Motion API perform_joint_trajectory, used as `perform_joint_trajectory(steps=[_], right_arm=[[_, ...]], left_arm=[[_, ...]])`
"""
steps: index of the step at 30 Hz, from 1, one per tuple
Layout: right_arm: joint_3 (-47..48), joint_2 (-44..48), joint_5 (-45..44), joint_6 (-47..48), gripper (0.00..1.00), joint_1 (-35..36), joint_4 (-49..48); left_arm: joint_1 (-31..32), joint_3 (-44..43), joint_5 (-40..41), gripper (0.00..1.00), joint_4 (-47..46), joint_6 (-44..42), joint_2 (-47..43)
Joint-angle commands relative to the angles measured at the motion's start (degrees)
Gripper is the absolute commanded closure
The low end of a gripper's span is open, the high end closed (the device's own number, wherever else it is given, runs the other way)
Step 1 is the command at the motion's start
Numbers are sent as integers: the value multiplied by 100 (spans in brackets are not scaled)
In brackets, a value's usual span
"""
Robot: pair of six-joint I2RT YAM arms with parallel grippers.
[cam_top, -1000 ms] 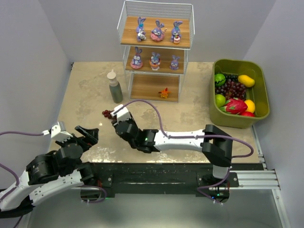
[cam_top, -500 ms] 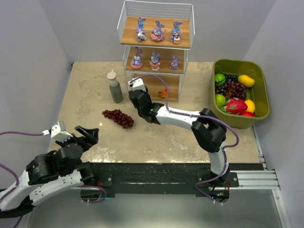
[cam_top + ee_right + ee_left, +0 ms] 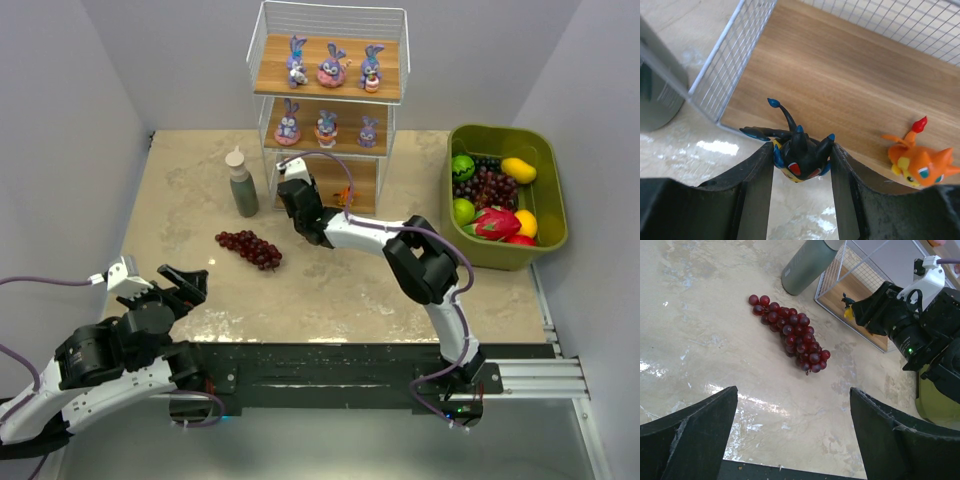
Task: Place and organize the plastic toys onto the shelf
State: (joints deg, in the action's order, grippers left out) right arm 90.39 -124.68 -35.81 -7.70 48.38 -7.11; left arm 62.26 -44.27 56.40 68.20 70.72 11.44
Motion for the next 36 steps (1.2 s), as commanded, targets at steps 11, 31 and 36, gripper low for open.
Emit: perform_joint_trajectory(steps=[11, 31, 36], right_arm=[[646, -337, -57, 137, 98, -127, -537], [1024, -759, -532, 366, 95, -136, -466], [1051, -812, -672, 428, 93, -145, -510]], left_arm=[[-3, -38, 248, 2, -211, -49, 7], [-3, -38, 248, 2, -202, -49, -28], [-3, -38, 248, 2, -211, -49, -28]])
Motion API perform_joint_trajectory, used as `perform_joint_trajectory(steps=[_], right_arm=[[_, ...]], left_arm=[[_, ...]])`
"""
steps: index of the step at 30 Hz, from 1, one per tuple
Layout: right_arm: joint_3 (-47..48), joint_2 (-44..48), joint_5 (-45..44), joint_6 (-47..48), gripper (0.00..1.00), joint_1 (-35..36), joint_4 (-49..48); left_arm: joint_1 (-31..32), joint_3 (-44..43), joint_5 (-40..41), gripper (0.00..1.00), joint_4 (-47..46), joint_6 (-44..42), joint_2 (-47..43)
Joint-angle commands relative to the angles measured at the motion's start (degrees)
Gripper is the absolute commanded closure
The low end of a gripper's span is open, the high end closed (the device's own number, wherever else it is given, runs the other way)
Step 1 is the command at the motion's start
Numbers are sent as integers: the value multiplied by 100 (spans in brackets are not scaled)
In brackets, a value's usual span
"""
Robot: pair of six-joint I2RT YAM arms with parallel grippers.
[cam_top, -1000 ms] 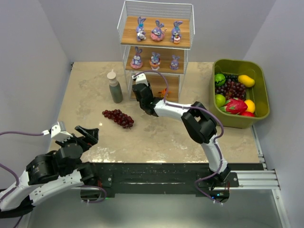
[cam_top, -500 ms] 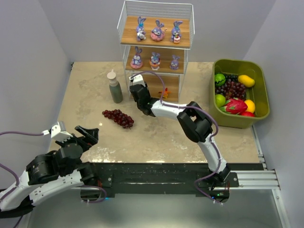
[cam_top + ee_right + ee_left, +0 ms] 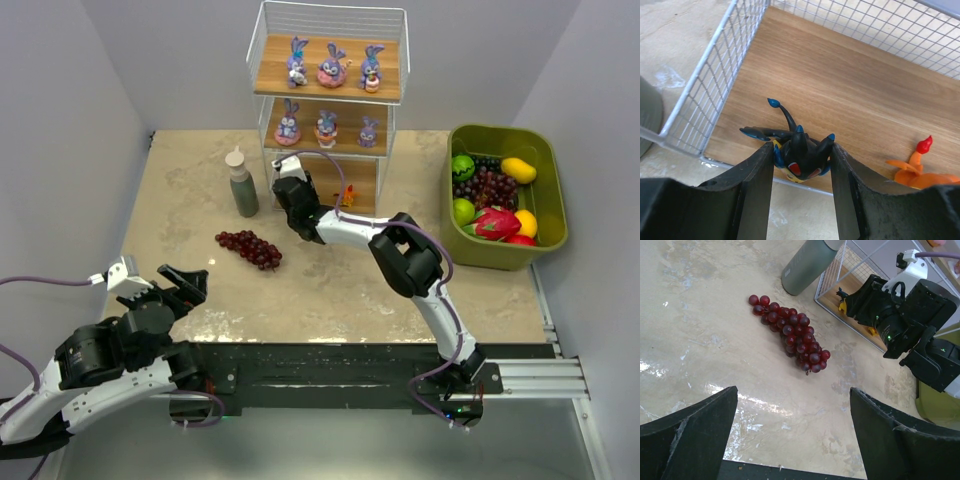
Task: Place and organize the plastic toys onto the shelf
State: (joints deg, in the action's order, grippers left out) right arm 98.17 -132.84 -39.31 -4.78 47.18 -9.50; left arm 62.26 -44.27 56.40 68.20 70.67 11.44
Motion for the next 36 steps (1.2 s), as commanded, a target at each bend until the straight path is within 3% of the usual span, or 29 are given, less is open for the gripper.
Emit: perform_joint_trajectory(steps=[1, 23, 26, 28, 36], right_arm=[[282, -14, -332, 144, 92, -24, -281], [247, -76, -349, 161, 70, -25, -342], [229, -32, -323, 161, 62, -24, -342], [176, 21, -314, 161, 49, -24, -429], [106, 232, -270, 65, 31, -24, -404]], left_arm=[[-3, -38, 248, 2, -202, -45, -28], [-3, -29, 266, 2, -194, -36, -19], [-3, -38, 257, 2, -202, -36, -10], [-3, -38, 257, 2, -194, -36, -19], [-3, -29, 248, 2, -194, -36, -2]])
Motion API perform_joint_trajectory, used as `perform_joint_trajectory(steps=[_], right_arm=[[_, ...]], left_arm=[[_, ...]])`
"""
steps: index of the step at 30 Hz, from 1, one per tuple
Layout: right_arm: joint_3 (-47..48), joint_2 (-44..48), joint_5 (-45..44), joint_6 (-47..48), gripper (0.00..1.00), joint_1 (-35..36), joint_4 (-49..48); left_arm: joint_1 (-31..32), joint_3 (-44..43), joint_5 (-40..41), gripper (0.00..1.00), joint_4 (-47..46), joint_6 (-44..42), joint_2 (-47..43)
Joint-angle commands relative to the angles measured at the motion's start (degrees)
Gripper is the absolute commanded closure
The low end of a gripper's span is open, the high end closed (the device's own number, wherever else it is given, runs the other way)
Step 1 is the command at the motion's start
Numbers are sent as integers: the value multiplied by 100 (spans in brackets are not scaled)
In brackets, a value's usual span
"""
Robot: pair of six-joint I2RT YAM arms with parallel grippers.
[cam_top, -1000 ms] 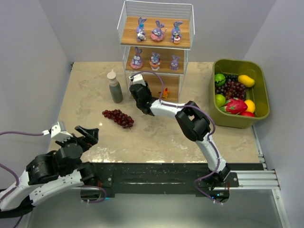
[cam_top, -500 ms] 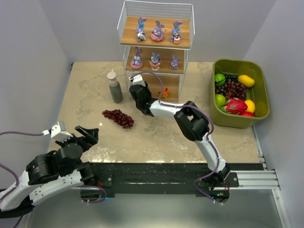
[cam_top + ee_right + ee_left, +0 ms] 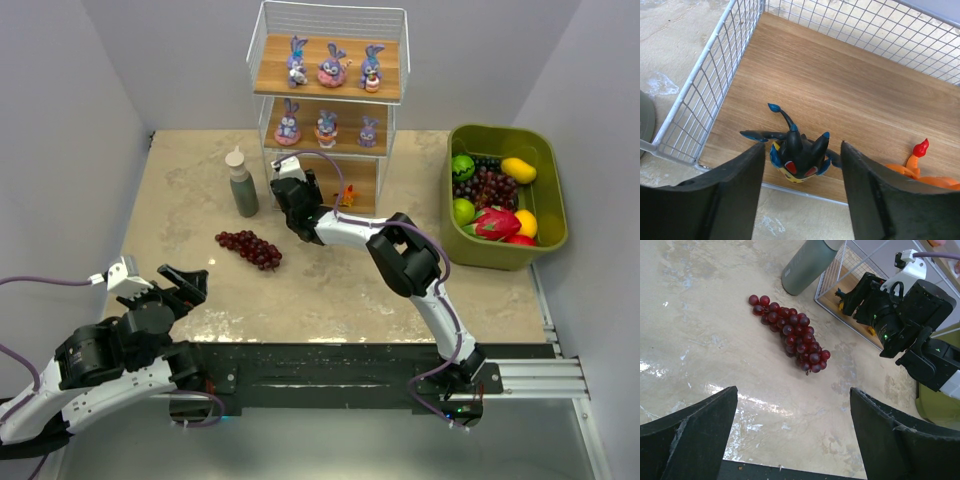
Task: Place and organize the plastic toys onto the shelf
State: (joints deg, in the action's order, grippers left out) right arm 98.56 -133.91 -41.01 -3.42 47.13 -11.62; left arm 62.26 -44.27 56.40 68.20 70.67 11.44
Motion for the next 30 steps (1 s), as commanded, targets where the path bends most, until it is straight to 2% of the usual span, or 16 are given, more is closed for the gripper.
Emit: perform_joint_trajectory(steps=[1, 7, 22, 26, 30], right_arm=[[32, 374, -82, -97, 30, -20, -201], [-197, 646, -56, -203, 27, -20, -271], [-1768, 2104, 523, -511, 27, 278, -499], [-2691, 2982, 1514, -790, 28, 410, -526], [-3711, 4719, 2008, -1266, 28, 411, 8]], left_arm=[[-3, -38, 248, 2, -202, -45, -2], [-3, -38, 248, 2, -202, -36, -10], [-3, 15, 152, 2, -413, -264, -54], [-3, 68, 91, 1, -702, -598, 33], [-3, 33, -67, 0, -817, -687, 253]])
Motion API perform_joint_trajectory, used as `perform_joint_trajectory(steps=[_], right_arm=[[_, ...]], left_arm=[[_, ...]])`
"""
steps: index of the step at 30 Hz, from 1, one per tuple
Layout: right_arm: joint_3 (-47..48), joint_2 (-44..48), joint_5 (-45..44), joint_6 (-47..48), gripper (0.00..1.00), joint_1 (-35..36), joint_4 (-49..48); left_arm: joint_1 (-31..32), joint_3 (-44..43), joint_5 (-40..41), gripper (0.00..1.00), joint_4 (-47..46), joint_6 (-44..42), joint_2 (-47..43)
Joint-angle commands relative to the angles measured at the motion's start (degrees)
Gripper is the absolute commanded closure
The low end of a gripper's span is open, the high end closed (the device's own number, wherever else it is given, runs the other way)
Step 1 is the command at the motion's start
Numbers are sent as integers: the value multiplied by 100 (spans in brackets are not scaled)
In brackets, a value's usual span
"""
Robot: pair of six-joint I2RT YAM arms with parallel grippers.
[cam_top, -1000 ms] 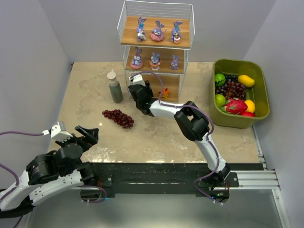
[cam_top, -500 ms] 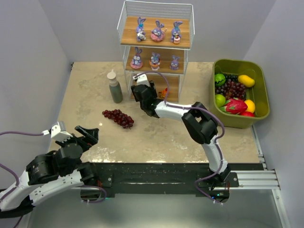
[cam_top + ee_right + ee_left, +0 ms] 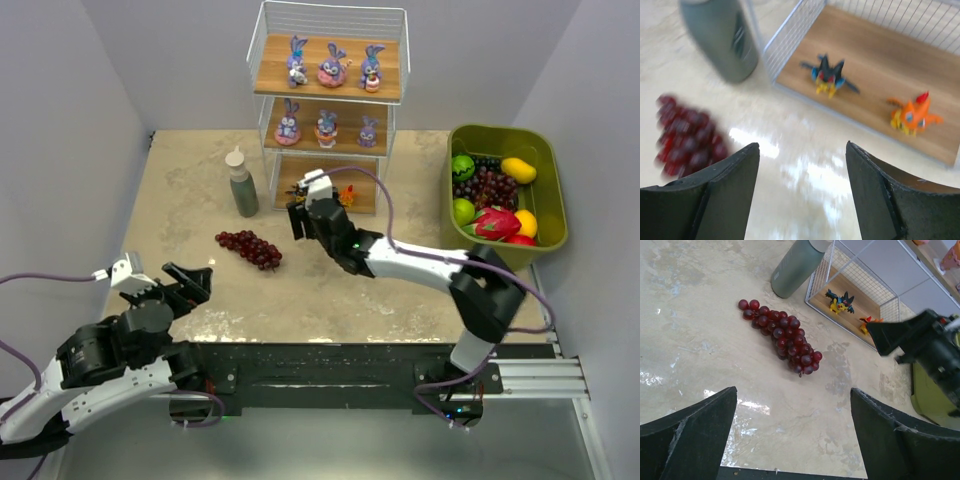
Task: Place and organize the plastic toys onto the shelf
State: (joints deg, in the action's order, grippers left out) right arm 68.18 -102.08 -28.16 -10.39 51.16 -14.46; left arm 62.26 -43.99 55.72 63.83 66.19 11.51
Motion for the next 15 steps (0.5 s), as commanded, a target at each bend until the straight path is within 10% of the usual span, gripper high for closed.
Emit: perform_joint_trajectory(steps=[1, 15], right_arm=[[-997, 1916, 768, -743, 28, 8, 486], [-1731, 6366, 399, -1334, 26, 0, 3694]], left_arm=[[-3, -5, -35, 0, -406, -247, 334], [-3, -5, -598, 1, -820, -775, 844]])
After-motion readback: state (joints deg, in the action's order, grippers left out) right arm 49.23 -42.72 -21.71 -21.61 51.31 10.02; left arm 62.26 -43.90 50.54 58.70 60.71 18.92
